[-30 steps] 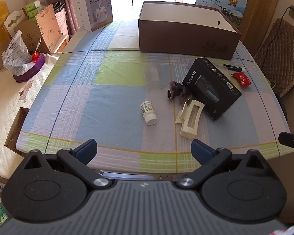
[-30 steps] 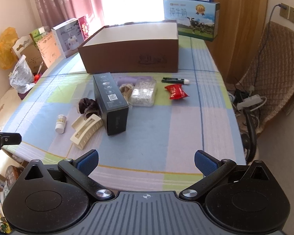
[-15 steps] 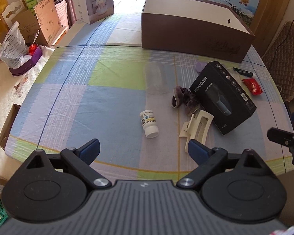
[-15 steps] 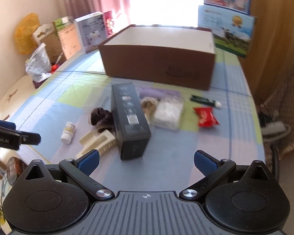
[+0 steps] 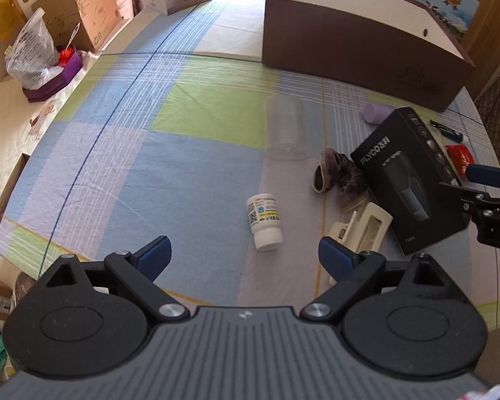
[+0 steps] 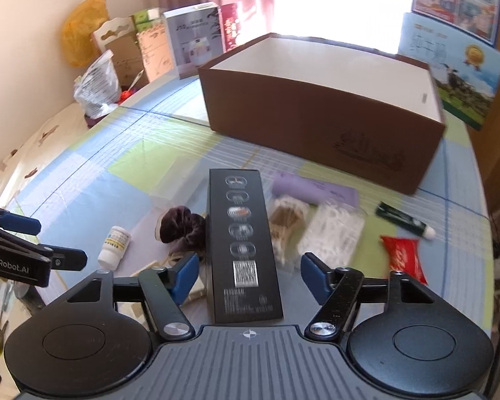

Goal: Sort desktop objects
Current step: 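Grasp the black boxed device with the right tool while the left tool grasps the white pill bottle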

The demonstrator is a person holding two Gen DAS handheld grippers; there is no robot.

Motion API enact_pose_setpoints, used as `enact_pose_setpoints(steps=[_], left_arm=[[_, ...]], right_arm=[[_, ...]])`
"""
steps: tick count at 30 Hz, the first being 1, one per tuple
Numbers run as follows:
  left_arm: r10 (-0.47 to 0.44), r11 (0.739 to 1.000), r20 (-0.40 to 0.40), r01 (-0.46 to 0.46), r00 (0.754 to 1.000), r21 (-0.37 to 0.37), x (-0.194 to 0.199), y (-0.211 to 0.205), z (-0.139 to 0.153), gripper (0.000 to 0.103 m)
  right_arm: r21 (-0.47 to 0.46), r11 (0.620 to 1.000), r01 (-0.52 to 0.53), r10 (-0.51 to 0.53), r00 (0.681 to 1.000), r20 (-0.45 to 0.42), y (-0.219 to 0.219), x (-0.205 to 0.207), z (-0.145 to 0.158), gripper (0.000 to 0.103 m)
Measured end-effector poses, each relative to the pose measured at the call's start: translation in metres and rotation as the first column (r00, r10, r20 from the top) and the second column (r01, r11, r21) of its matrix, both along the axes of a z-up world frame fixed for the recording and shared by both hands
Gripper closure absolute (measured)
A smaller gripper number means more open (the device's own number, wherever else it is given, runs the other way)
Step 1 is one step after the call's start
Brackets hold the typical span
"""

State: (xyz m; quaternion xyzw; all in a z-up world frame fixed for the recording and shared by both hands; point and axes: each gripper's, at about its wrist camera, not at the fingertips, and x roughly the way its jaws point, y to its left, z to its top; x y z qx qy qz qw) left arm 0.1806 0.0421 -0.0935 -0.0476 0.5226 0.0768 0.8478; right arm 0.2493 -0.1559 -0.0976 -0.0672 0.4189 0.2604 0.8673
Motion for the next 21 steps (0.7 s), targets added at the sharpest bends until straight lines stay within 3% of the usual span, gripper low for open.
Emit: enact_pose_setpoints(steps=[6, 9, 10, 14, 21], left_arm=[[0.019, 1.000, -0.012, -0.019, 1.000, 0.002, 0.011, -0.002, -0.005, 0.010], [0.028, 1.000, -0.016, -0.028, 0.999, 0.001, 0.015, -0.003, -0.007, 0.010], [0.032, 0.999, -0.019, -0.032, 0.999, 0.002, 0.017, -0.004, -0.009, 0.010], [0.043, 0.999, -0.029, -0.043, 0.999, 0.003, 0.022, -0.004, -0.015, 0.011], [0.058, 0.998, -0.063, -0.060, 0.996, -0.028, 0.029, -0.003, -0.031, 0.034]], right_arm=[[-0.004, 0.999, -0.039, 0.038, 0.999, -0.025, 0.011, 0.024, -0.011, 0.042], [-0.012, 0.998, -0.058, 0.058, 0.998, -0.030, 0.016, 0.029, -0.015, 0.050], [-0.009, 0.998, -0.069, 0.068, 0.997, -0.035, 0.018, 0.030, -0.016, 0.058], [0.009, 0.996, -0.093, 0.093, 0.996, -0.014, 0.020, 0.029, -0.013, 0.063], [0.030, 0.996, -0.086, 0.084, 0.995, 0.062, 0.012, 0.025, 0.012, 0.063]])
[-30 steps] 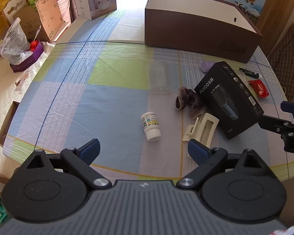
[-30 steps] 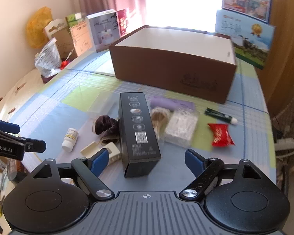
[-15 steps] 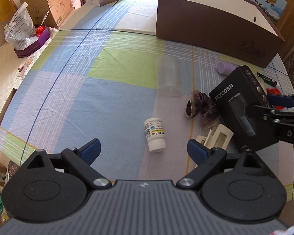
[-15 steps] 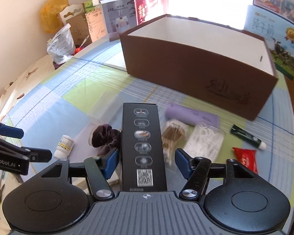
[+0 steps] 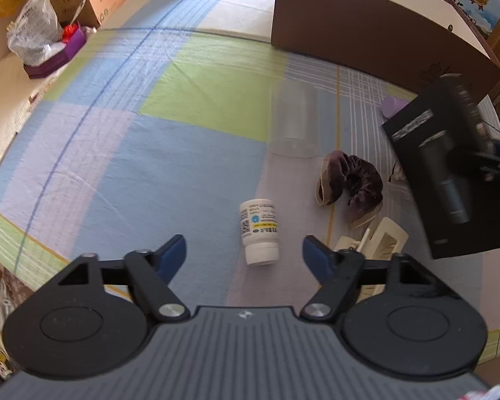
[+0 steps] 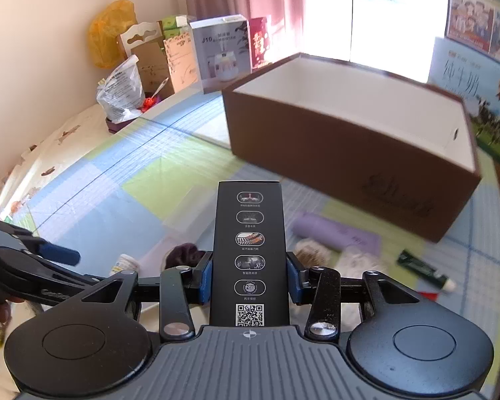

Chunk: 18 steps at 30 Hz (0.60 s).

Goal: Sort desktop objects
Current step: 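Grasp the black boxed device with the right tool while the left tool grasps the white pill bottle, then carry both into the brown box and open both tools to release them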

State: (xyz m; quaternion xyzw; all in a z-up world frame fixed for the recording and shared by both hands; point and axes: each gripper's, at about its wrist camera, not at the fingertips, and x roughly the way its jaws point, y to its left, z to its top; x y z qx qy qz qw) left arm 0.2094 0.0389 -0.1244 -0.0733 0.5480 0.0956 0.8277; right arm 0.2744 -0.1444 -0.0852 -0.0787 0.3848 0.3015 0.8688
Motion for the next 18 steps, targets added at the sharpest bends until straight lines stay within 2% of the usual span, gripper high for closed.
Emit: enact_pose_setpoints(steps=[3, 6, 8, 10, 14, 18], left_arm=[[-0.009, 1.000, 0.006, 0.009, 1.000, 0.002, 0.004, -0.003, -0.004, 0.038], [-0.023, 1.000, 0.005, 0.023, 1.000, 0.007, 0.009, -0.007, -0.008, 0.051], [-0.026, 1.000, 0.001, 0.026, 1.000, 0.007, 0.012, -0.008, -0.012, 0.055], [-0.027, 1.000, -0.005, 0.027, 1.000, 0.001, 0.015, -0.008, -0.015, 0.067], [-0.031, 0.999, -0.007, 0.031, 0.999, -0.006, 0.017, -0.009, -0.020, 0.080], [-0.047, 0.999, 0.006, 0.047, 0.999, 0.006, 0.018, -0.011, -0.020, 0.081]], right_arm=[[-0.014, 0.999, 0.039, -0.039, 0.999, 0.006, -0.010, 0.003, 0.005, 0.063], [-0.030, 0.995, 0.091, -0.091, 0.996, 0.019, -0.024, 0.005, 0.009, 0.063], [-0.039, 0.992, 0.123, -0.122, 0.992, 0.026, -0.033, 0.007, 0.012, 0.063], [-0.040, 0.987, 0.156, -0.155, 0.988, 0.029, -0.043, 0.010, 0.015, 0.063], [-0.036, 0.979, 0.201, -0.200, 0.979, 0.033, -0.060, 0.012, 0.019, 0.063], [-0.036, 0.972, 0.232, -0.231, 0.973, 0.029, -0.070, 0.013, 0.021, 0.063]])
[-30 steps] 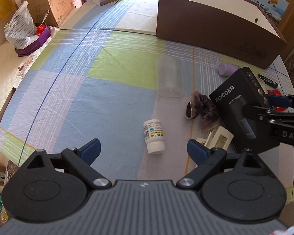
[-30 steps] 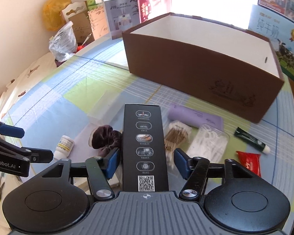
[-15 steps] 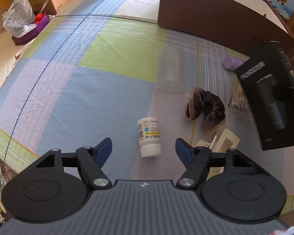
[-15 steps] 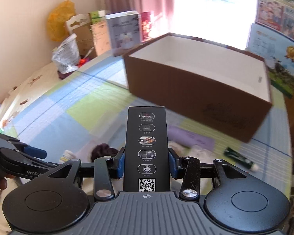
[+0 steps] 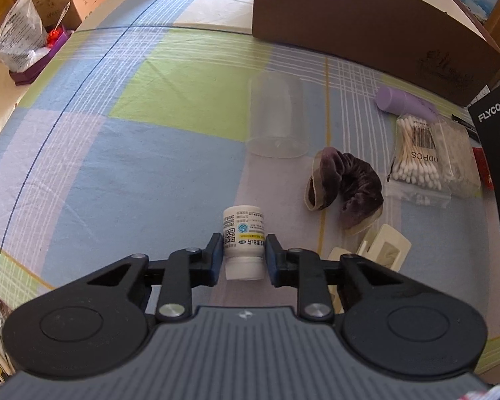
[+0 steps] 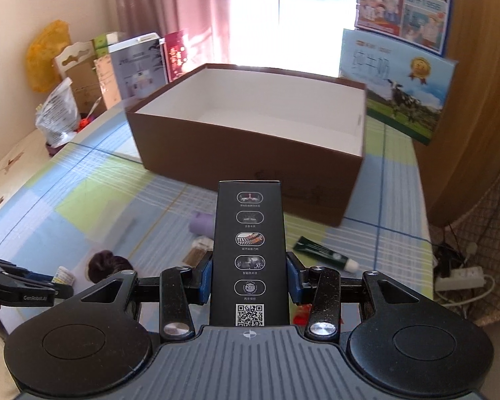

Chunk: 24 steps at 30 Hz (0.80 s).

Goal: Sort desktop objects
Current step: 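Carry both into the brown box and open both tools to release them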

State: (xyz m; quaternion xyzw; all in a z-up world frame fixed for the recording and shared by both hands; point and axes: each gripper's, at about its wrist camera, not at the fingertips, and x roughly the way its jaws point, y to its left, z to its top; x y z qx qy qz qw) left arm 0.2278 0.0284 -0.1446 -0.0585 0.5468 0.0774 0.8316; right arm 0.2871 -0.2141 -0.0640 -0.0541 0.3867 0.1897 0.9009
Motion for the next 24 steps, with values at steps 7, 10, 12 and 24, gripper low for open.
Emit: enact_pose_setpoints(steps=[7, 10, 12, 24], left_arm=[[-0.029, 1.000, 0.065, 0.029, 0.997, 0.008, 0.002, 0.003, 0.027, 0.081], [-0.054, 0.999, 0.110, 0.053, 0.992, 0.007, 0.012, 0.004, 0.049, 0.081], [-0.079, 0.997, 0.144, 0.078, 0.986, 0.009, 0.024, 0.004, 0.064, 0.081], [-0.244, 0.968, 0.292, 0.252, 0.925, 0.011, 0.164, -0.011, 0.131, 0.081]], right_arm=[[0.020, 0.998, 0.053, -0.053, 0.999, -0.009, -0.012, -0.001, 0.004, 0.063], [0.027, 0.996, 0.080, -0.080, 0.997, 0.000, -0.014, 0.003, 0.010, 0.063], [0.035, 0.994, 0.100, -0.100, 0.995, 0.013, -0.015, 0.008, 0.016, 0.063], [0.100, 0.974, 0.205, -0.217, 0.968, 0.127, -0.006, 0.087, 0.069, 0.063]])
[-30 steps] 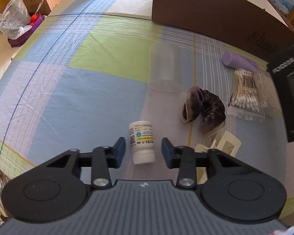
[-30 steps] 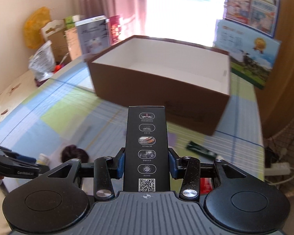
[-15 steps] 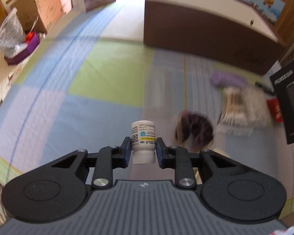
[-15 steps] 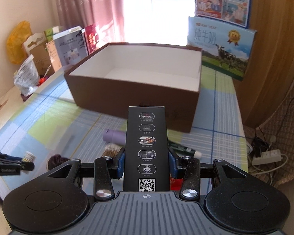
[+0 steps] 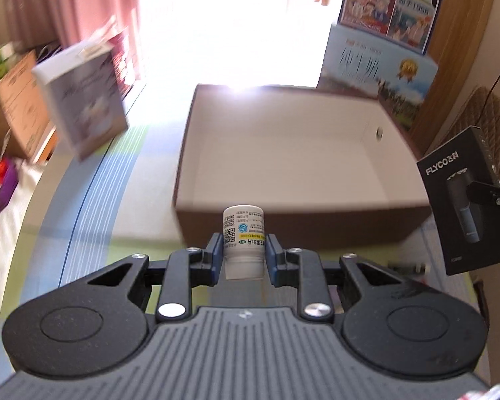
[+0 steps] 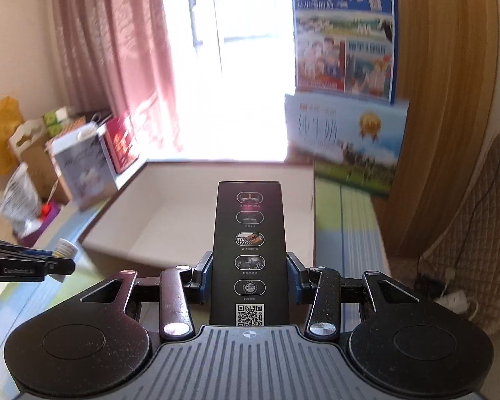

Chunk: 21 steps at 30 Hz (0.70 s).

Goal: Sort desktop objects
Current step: 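Carry both into the brown box and open both tools to release them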

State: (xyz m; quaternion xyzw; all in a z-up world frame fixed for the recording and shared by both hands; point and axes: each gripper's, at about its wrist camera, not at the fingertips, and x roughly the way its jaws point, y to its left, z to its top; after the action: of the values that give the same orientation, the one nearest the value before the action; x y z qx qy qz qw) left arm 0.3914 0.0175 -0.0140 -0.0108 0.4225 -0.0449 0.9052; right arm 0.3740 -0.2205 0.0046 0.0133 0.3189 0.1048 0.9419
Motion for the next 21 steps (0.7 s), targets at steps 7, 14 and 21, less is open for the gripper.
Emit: enact_pose_setpoints(steps=[7, 14, 21], left_arm=[[-0.047, 0.998, -0.032, 0.048, 0.998, 0.037, 0.093, -0.012, -0.008, 0.081], [-0.061, 0.996, -0.117, 0.068, 0.991, 0.059, 0.163, -0.012, -0.043, 0.081], [-0.069, 0.994, -0.171, 0.082, 0.983, 0.070, 0.206, -0.011, -0.073, 0.081]], right_arm=[[-0.051, 0.997, 0.063, -0.064, 0.998, -0.007, 0.017, 0.084, -0.008, 0.063], [-0.079, 0.989, 0.127, -0.136, 0.982, -0.133, 0.031, 0.162, -0.056, 0.063], [-0.174, 0.971, 0.166, -0.196, 0.964, -0.179, 0.031, 0.209, -0.089, 0.063]])
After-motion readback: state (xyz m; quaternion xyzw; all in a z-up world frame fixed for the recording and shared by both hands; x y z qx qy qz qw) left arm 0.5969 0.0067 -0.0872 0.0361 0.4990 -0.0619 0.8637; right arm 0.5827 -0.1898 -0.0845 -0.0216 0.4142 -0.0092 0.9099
